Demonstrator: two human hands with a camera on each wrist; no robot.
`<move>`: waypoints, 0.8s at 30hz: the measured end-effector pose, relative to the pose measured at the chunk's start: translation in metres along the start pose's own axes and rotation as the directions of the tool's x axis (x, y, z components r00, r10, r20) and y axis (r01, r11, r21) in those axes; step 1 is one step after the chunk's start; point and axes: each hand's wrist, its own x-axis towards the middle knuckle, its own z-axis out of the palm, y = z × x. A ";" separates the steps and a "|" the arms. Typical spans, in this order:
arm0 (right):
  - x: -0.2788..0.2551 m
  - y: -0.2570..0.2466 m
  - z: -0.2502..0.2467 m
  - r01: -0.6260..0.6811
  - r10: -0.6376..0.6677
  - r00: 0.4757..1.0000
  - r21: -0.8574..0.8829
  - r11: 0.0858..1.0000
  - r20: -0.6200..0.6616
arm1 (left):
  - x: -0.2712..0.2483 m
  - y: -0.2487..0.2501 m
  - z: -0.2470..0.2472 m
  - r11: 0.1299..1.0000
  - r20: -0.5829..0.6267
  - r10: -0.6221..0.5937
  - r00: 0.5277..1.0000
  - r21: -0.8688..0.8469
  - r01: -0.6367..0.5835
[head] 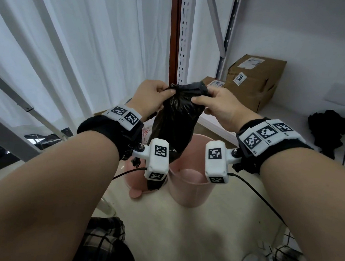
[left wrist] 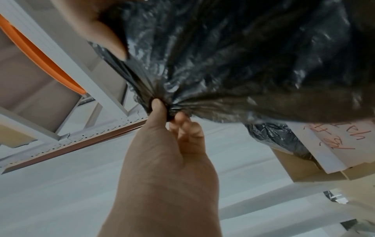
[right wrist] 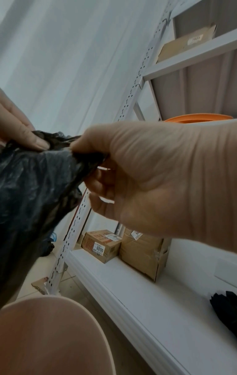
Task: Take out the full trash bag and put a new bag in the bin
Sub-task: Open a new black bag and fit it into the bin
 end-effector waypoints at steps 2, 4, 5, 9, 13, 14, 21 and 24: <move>0.002 -0.002 0.002 -0.013 0.018 0.999 0.135 0.991 -0.041 | 0.001 0.000 -0.002 0.998 0.017 -0.011 1.000 -0.059 0.012; 0.004 -0.005 0.005 -0.031 0.051 0.997 0.268 0.963 -0.066 | 0.000 0.001 -0.002 0.992 0.067 -0.026 0.997 -0.122 0.034; 0.005 -0.007 0.007 -0.034 0.060 0.995 0.316 0.948 -0.074 | -0.001 0.002 -0.001 0.984 0.098 -0.039 0.994 -0.172 0.055; 0.007 -0.012 0.012 0.028 0.020 0.991 0.354 0.935 -0.133 | -0.010 0.011 0.000 0.901 0.165 -0.009 0.986 -0.426 0.080; 0.006 -0.009 0.012 0.073 -0.045 0.994 0.310 0.948 -0.095 | -0.013 0.018 0.000 0.956 0.296 0.046 0.954 -0.290 0.044; 0.006 -0.008 0.011 0.088 -0.059 0.993 0.301 0.949 -0.102 | -0.013 0.019 0.001 0.970 0.298 0.037 0.954 -0.239 0.037; -0.004 -0.005 -0.001 -0.026 0.021 0.996 0.049 0.998 0.086 | -0.008 0.017 0.004 0.946 -0.019 -0.004 1.000 -0.325 -0.003; -0.007 -0.001 0.002 -0.036 0.041 0.995 -0.054 0.998 0.095 | -0.004 0.015 0.008 0.898 -0.016 -0.093 0.995 -0.434 0.077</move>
